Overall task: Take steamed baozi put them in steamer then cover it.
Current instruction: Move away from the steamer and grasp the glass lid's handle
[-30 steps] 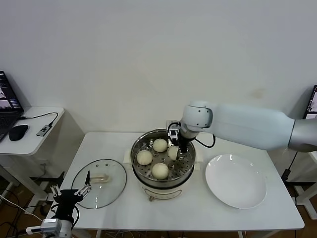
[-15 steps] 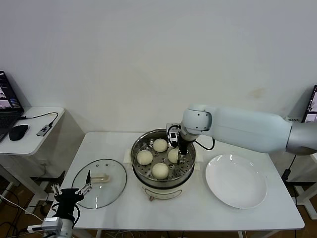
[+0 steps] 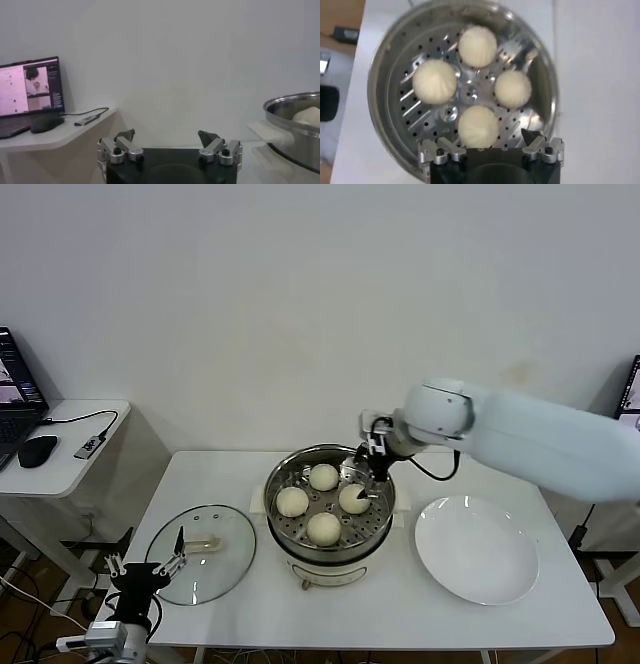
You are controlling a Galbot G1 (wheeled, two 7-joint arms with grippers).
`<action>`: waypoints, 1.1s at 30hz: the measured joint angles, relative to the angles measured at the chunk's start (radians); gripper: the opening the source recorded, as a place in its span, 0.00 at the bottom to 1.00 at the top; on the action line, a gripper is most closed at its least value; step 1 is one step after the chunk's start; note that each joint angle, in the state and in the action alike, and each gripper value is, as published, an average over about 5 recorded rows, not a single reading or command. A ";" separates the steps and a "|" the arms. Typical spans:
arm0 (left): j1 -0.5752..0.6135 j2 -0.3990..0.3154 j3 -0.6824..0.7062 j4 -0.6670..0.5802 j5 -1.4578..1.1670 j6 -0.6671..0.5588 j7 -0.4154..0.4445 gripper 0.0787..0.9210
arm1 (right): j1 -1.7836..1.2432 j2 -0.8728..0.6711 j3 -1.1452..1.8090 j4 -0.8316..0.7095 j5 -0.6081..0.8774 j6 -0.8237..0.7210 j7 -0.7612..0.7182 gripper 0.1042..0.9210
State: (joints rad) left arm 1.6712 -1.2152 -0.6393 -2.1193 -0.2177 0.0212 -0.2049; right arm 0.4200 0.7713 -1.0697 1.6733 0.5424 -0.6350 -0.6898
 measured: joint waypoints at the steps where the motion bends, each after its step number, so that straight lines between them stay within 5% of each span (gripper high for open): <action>1: 0.001 -0.001 0.000 0.001 0.000 -0.002 0.002 0.88 | -0.041 -0.024 0.041 0.016 0.002 0.016 0.027 0.88; 13: 0.015 -0.012 0.015 0.016 0.022 -0.049 0.030 0.88 | -0.785 -0.090 0.767 0.146 -0.128 0.319 0.286 0.88; 24: 0.011 -0.015 0.033 0.059 0.158 -0.118 0.034 0.88 | -1.441 0.211 1.423 0.216 -0.329 0.605 0.340 0.88; 33: 0.029 0.024 -0.016 0.149 0.577 -0.193 0.016 0.88 | -1.771 0.455 1.759 0.292 -0.405 0.686 0.411 0.88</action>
State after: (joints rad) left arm 1.6997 -1.1910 -0.6555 -1.9705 0.3590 -0.1720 -0.1888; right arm -1.3514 1.2262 0.6898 1.9653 0.1374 0.0506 -0.2793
